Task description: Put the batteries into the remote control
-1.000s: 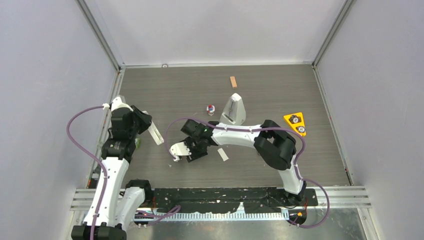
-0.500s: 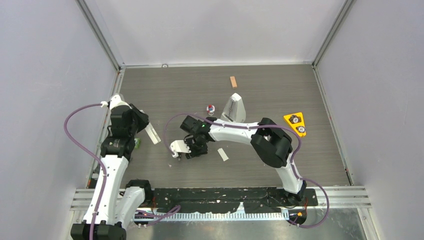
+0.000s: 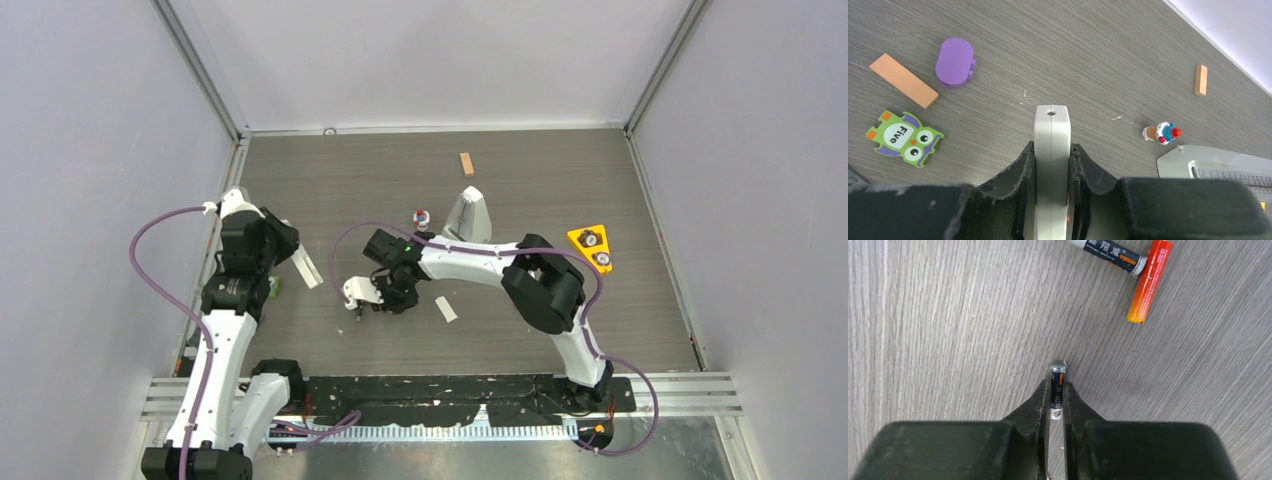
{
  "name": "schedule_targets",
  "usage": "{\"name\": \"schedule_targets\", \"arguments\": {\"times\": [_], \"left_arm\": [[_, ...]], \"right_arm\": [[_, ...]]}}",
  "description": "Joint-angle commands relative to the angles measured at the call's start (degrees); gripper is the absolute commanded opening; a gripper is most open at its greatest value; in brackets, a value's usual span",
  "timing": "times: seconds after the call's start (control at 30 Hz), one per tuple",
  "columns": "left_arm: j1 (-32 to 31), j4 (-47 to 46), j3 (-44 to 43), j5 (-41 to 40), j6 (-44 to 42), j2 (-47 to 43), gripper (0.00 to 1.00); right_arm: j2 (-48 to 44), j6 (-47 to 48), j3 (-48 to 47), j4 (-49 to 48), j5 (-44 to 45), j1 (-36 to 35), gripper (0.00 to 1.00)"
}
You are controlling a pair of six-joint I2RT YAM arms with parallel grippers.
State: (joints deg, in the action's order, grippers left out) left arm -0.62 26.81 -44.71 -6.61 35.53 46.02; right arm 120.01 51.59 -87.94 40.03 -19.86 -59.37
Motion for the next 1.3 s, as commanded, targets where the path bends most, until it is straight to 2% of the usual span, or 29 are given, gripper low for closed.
{"name": "schedule_targets", "arguments": {"times": [0.0,0.1,0.13,0.23,0.37,0.47,0.57,0.87,1.0,1.27], "left_arm": [[0.4,-4.0,-0.5,3.3,-0.1,-0.3,0.0],[0.4,-6.0,0.4,7.8,0.2,-0.2,0.0],[0.4,-7.2,0.9,10.1,0.6,-0.1,0.0],[0.4,-13.6,3.4,20.7,2.8,0.4,0.0],[0.1,-33.2,7.9,37.6,11.0,2.7,0.0],[-1.4,-43.3,9.3,44.4,16.6,5.6,0.0],[-4.4,-48.2,9.6,45.3,19.9,7.6,0.0],[-9.2,-64.3,16.4,38.7,35.8,10.3,0.0],[-9.5,-66.4,18.9,36.2,40.5,10.2,0.0],[-9.8,-64.4,20.9,33.9,43.4,10.4,0.0]], "right_arm": [[2.9,-7.4,2.2,3.0,1.7,1.0,0.05],[-1.3,-15.8,3.6,-1.4,0.3,2.5,0.05],[-4.1,-21.3,4.8,-3.9,0.1,3.3,0.05],[-9.7,-31.6,6.6,-7.1,2.4,4.5,0.05],[-18.4,-43.7,8.9,-8.4,6.2,5.5,0.05],[-25.7,-54.7,10.2,-9.7,7.2,6.5,0.05],[-31.2,-67.1,10.4,-10.5,6.9,8.3,0.05],[-33.2,-85.4,1.6,-0.5,6.1,8.9,0.05],[-32.3,-88.3,-2.1,2.3,6.4,8.8,0.05],[-29.9,-89.2,-5.1,3.9,7.0,7.2,0.05]]}}
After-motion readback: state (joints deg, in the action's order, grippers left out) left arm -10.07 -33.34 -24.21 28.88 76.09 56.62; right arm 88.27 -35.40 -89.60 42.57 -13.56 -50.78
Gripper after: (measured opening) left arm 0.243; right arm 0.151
